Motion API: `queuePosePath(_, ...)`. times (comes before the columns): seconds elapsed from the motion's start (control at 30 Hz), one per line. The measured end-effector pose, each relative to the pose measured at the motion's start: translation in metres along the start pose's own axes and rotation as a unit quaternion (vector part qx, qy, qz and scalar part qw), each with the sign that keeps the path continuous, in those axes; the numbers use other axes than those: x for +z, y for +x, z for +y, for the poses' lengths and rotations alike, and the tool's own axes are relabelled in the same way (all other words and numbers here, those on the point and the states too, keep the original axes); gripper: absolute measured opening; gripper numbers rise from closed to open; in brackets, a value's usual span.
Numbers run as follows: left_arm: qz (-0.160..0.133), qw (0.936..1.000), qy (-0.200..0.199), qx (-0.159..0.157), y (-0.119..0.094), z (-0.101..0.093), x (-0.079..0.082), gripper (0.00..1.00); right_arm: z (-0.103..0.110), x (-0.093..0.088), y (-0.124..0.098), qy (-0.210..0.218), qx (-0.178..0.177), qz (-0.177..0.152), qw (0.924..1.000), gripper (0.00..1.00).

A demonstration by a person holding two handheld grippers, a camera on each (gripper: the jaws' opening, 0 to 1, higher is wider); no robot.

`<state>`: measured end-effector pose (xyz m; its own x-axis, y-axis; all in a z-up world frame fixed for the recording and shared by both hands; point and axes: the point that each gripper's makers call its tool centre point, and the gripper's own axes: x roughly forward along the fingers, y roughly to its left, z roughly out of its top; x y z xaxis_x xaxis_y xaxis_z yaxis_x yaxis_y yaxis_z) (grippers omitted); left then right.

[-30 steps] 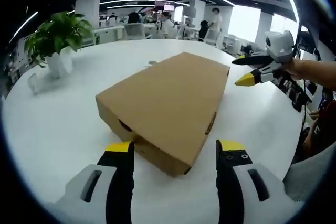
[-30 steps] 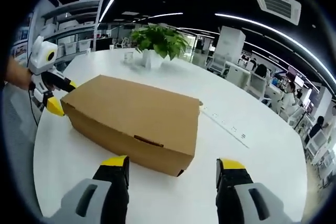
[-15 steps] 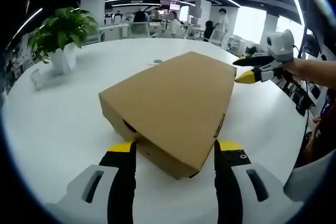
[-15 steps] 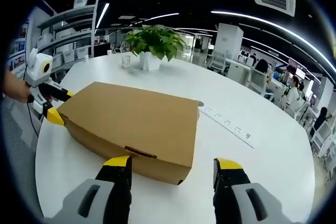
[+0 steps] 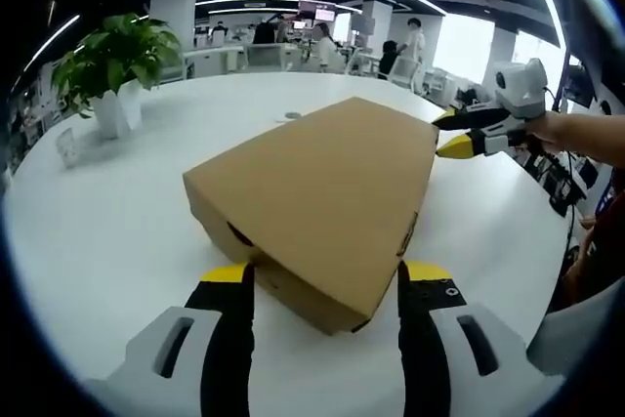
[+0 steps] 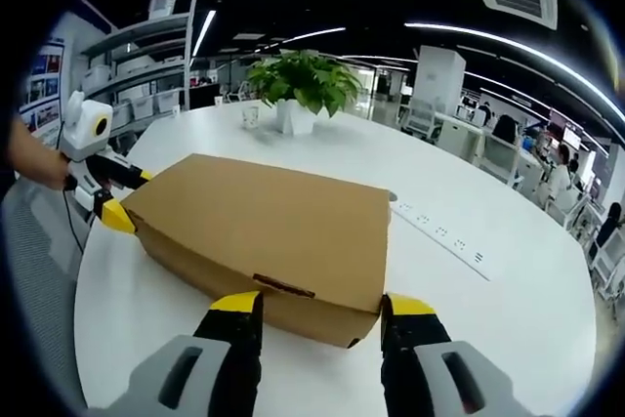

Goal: Operate the shoe box by opening the lid, removing the specified soft item, and placing it in the target area until the item is outside and the box remains undamaged.

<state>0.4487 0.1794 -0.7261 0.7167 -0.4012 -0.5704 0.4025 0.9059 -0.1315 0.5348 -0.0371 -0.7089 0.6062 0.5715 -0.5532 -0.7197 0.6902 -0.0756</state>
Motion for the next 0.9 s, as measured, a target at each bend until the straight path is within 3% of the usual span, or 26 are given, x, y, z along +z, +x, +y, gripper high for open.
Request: queuePosePath(0.9, 0.02, 0.9997, 0.003, -0.015, 0.0, 0.012, -0.003, 0.53, 0.009, 0.002, -0.003, 0.044, -0.007, -0.01, 0.9989, 0.44)
